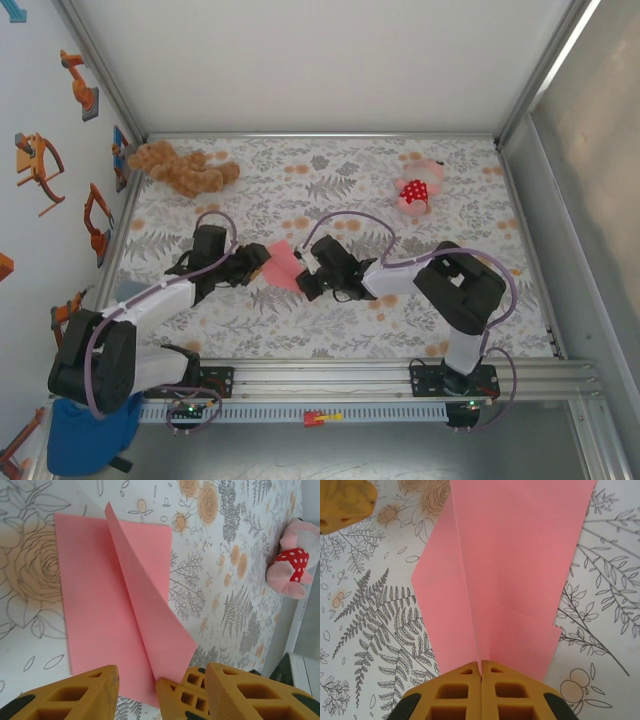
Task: Fold a paper plane with a square sheet of paper (pick it up from the middle)
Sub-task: Fourth fold the wing at the center of the table.
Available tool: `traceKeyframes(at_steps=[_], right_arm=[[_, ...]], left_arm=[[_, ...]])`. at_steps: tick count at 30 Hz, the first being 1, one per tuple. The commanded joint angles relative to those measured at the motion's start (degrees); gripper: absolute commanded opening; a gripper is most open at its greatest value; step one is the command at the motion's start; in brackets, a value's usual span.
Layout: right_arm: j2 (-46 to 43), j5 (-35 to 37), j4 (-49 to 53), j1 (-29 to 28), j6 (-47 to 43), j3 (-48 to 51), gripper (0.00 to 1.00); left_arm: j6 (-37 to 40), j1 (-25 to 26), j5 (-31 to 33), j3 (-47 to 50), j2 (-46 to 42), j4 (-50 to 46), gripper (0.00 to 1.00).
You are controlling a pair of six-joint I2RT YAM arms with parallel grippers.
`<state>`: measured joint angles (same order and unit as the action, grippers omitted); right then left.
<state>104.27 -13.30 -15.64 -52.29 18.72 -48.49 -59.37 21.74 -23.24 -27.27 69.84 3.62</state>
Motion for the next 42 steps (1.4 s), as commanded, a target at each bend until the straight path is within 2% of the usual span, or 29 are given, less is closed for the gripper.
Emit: traceKeyframes(at_steps=[1, 6, 12, 24, 29, 42], right_arm=[[1.1, -6.9, -1.9, 1.5, 4.0, 0.0, 0.0], [1.8, -12.0, -2.2, 3.5, 6.4, -0.6, 0.0], [3.3, -15.7, -1.9, 4.9, 8.5, -1.1, 0.0], [3.8, -18.0, -2.9, 6.4, 11.2, -0.6, 0.0], [4.0, -18.4, -3.5, 6.7, 12.1, -0.4, 0.0], [4.6, -18.4, -3.5, 6.9, 12.6, -0.5, 0.0]], left_arm=[[-1.3, 1.0, 1.7, 1.5, -3.2, 3.0, 0.5], [-1.3, 2.7, 3.1, 2.7, -4.0, 3.0, 0.52], [-0.9, 5.1, 3.0, 1.5, -0.1, 4.3, 0.52], [1.6, 8.2, 4.0, -4.1, 10.5, 3.5, 0.54], [3.6, 9.3, 7.0, -6.3, 12.1, -0.7, 0.5], [4.4, 10.1, 8.5, -6.7, 12.9, -1.0, 0.39]])
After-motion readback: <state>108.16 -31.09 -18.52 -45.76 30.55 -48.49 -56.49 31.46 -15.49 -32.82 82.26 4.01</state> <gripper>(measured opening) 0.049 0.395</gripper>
